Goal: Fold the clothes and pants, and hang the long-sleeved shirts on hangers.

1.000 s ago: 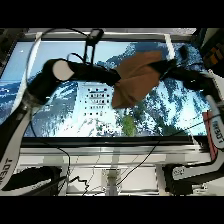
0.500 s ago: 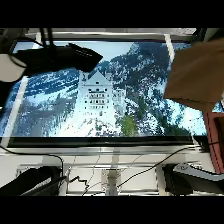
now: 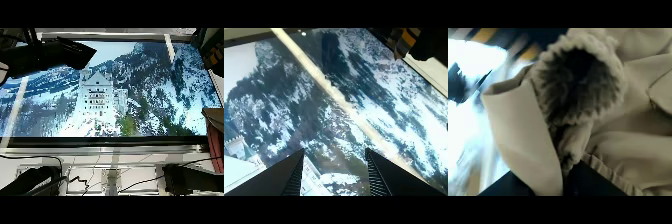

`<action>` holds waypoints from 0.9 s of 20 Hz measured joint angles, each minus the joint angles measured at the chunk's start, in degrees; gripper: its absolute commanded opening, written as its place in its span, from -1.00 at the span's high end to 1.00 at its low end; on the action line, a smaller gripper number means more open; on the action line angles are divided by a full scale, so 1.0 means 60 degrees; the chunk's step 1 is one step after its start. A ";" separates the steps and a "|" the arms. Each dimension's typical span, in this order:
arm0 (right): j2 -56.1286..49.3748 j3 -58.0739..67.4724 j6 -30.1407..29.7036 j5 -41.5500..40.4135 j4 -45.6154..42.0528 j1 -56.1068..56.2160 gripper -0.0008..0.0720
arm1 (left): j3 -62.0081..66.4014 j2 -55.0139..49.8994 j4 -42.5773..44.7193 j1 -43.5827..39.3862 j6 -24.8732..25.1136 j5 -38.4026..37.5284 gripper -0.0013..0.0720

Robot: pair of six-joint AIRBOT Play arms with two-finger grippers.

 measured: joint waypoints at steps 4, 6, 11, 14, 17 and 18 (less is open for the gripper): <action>0.0007 0.0000 0.0557 0.0262 -0.2014 -0.1300 0.88 | 0.0000 0.0011 0.0004 0.0000 0.0000 0.0328 -0.17; 0.0007 0.0000 0.0973 0.0321 -0.2776 -0.1650 0.60 | 0.0000 0.0011 0.0000 0.0000 0.0004 0.0448 -0.17; 0.0018 0.0004 0.1770 0.0058 -0.3577 -0.1942 -0.81 | 0.0000 0.0011 0.0004 0.0000 0.0004 0.0565 -0.17; 0.0018 0.0004 0.2131 -0.0084 -0.3767 -0.1989 -0.80 | 0.0000 0.0011 0.0004 0.0000 0.0004 0.0583 -0.18; 0.0018 0.0004 0.2248 -0.0135 -0.3796 -0.2004 0.25 | 0.0000 0.0011 0.0000 0.0000 0.0004 0.0601 -0.17; 0.0018 0.0004 0.2222 -0.0142 -0.3756 -0.1985 0.66 | 0.0000 0.0011 0.0000 0.0000 0.0004 0.0605 -0.18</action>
